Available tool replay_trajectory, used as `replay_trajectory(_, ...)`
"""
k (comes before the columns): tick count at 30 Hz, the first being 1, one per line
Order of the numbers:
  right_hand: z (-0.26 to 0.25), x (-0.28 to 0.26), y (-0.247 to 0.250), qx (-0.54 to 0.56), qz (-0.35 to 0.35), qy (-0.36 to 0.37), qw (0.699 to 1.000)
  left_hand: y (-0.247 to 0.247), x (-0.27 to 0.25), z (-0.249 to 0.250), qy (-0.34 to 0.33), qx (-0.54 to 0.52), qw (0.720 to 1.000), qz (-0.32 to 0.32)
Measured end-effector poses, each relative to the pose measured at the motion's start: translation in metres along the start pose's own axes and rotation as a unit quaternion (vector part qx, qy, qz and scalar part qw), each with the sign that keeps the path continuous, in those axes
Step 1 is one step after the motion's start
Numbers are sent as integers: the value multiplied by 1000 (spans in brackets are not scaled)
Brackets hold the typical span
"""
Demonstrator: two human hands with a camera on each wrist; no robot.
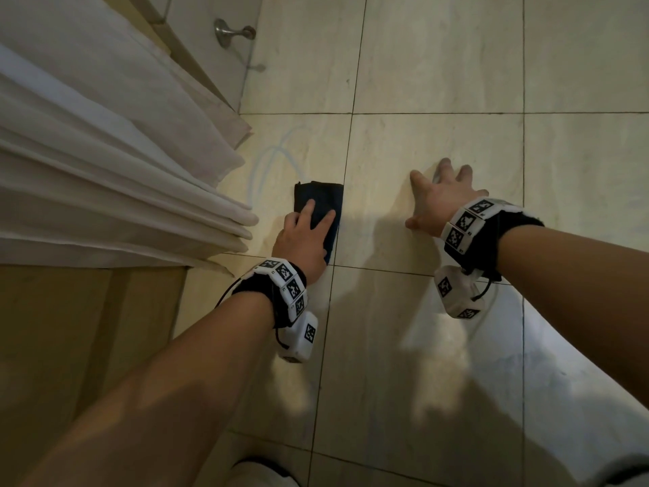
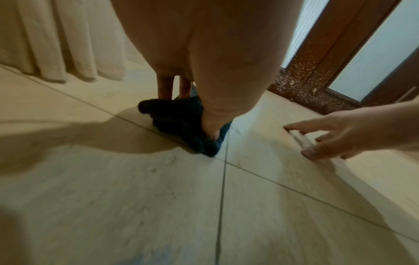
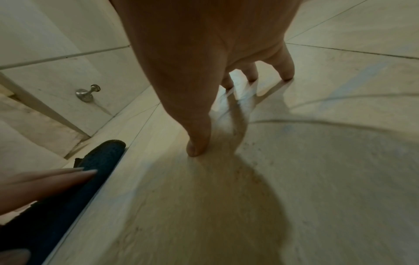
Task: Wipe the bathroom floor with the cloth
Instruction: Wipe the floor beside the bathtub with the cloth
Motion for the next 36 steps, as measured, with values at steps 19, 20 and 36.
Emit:
replay_trajectory(19,-29,12,13,8,-4,23,1000,13,28,-5,22,51,998,-4)
replay_trajectory(20,-28,12,11,8,-6,23,1000,14,32,-5,23,49,999,-6)
replay_trajectory(36,-28,14,5,56,-68,24,996,37,52,-13,55,60,995,-60)
Point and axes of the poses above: each hand's wrist, its own x-axis towards the middle knuckle, its own y-axis out of the back of the hand, z = x × y, the point moved 4 cm from there along x, towards the middle knuckle, and after that the axes turned 6 degrees about -x, right-handed, at the moved point
